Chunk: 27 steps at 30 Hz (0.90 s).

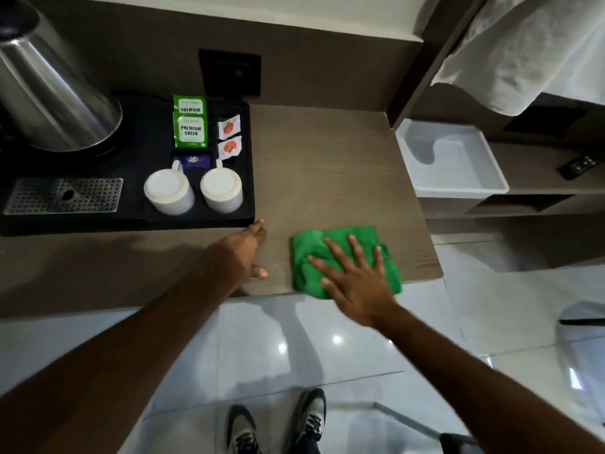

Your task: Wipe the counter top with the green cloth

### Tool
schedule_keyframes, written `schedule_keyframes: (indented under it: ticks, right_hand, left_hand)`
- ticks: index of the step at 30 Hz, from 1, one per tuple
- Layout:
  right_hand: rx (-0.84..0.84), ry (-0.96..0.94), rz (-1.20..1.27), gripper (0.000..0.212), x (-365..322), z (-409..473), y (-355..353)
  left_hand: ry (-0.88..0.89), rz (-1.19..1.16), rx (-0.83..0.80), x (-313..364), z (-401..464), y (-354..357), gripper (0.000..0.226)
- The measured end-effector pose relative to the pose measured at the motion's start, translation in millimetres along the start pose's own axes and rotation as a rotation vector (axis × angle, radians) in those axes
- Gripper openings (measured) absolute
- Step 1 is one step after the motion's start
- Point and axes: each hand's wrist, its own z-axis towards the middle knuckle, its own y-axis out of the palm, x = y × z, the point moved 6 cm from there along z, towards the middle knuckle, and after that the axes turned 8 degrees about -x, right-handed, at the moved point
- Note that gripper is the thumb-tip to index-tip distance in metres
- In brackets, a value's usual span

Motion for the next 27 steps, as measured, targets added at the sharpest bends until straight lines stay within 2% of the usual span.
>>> schedule_keyframes:
  ticks: [1, 3, 5, 6, 8, 10, 11, 12, 14, 16, 18, 20, 22, 23, 27]
  right_hand:
    - [-0.001, 0.122, 0.020, 0.051, 35, 10, -8]
    - [0.039, 0.438, 0.220, 0.052, 84, 52, -32]
    - [0.017, 0.562, 0.335, 0.053, 59, 84, -45]
    - [0.052, 0.506, 0.314, 0.053, 29, 87, -42]
    - [0.081, 0.235, 0.154, 0.052, -33, 63, -14]
    - [0.035, 0.085, 0.043, 0.051, -35, 12, 8]
    - [0.029, 0.076, 0.001, 0.050, -11, 6, 4]
    - [0.002, 0.168, 0.005, 0.051, 20, 13, -5]
    - [0.003, 0.446, 0.165, 0.052, 62, 41, -29]
    - [0.039, 0.562, 0.259, 0.053, 33, 59, -35]
    - [0.100, 0.393, 0.189, 0.054, -37, 48, -16]
    - [0.030, 0.204, 0.124, 0.051, -78, 7, 14]
    - [0.014, 0.132, 0.068, 0.050, -47, -16, 15]
    - [0.012, 0.165, 0.051, 0.051, -15, -18, 12]
    - [-0.025, 0.527, 0.194, 0.051, 112, -18, 1]
  left_hand:
    - [0.001, 0.003, -0.013, 1, 1, -2, 0.092]
    - [-0.016, -0.011, -0.044, -1, 4, -2, 0.092]
    - [-0.033, -0.040, -0.054, -1, 4, 0, 0.093]
    - [-0.024, -0.061, -0.033, -1, 2, 1, 0.092]
    - [0.007, -0.100, 0.034, 0, -2, -2, 0.091]
    - [0.033, -0.097, 0.057, -1, -4, -3, 0.091]
    - [0.033, -0.086, 0.035, 0, -3, -2, 0.091]
    - [0.035, -0.067, 0.009, 1, -1, -2, 0.091]
    - [0.034, -0.032, -0.035, 3, 3, -1, 0.091]
    - [0.027, -0.054, -0.040, 4, 4, 0, 0.090]
    - [0.053, -0.076, 0.013, 6, -1, -3, 0.087]
    - [0.079, -0.069, 0.057, 6, -6, -8, 0.084]
    - [0.042, -0.045, 0.016, 4, -5, -9, 0.089]
    - [0.003, -0.030, -0.021, 3, -2, -8, 0.092]
    - [-0.050, -0.020, -0.068, -6, 4, -3, 0.096]
